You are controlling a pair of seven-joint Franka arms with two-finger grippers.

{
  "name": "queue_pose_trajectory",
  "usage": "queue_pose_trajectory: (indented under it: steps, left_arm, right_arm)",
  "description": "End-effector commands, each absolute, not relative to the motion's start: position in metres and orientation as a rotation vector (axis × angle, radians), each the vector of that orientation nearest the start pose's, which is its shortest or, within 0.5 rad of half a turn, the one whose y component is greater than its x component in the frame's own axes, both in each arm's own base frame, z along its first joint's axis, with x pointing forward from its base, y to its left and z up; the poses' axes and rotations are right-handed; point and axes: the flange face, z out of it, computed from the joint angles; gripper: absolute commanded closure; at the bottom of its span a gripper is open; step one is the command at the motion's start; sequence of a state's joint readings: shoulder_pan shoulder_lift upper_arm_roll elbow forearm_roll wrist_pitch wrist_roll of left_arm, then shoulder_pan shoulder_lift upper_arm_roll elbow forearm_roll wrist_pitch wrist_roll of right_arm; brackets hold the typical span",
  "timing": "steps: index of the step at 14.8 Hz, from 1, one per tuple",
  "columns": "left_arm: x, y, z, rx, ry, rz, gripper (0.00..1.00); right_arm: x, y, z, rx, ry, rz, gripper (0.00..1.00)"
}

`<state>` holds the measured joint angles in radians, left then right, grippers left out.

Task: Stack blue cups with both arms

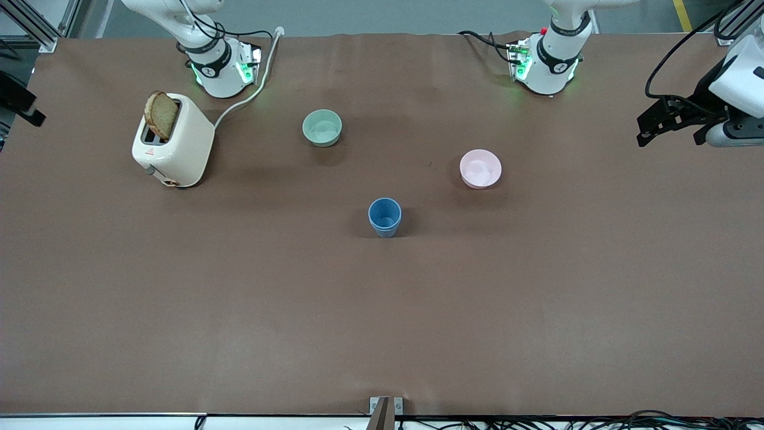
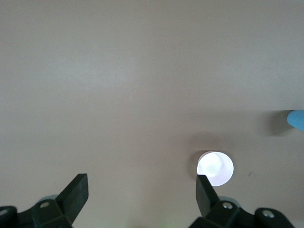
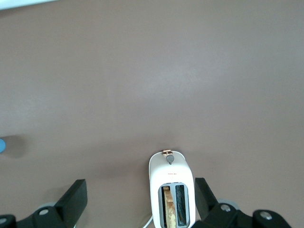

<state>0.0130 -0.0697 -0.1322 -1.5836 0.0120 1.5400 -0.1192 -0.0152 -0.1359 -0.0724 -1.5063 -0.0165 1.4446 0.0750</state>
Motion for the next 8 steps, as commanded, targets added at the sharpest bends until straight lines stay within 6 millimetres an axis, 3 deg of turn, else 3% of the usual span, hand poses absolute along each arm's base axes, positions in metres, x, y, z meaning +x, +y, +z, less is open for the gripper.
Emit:
queue_pose_trajectory:
  steps: [1,8]
  left_arm:
    - [0.530,-0.064,0.659,-3.124,0.011,-0.051,0.00]
    - [0.531,-0.064,0.658,-3.122,0.013,-0.044,0.00]
  right_arm:
    - [0.507,-0.045,0.713,-3.163,0.249,-0.073,0.00]
    - [0.528,-0.043,0.685,-3.175,0.244,0.034,0.00]
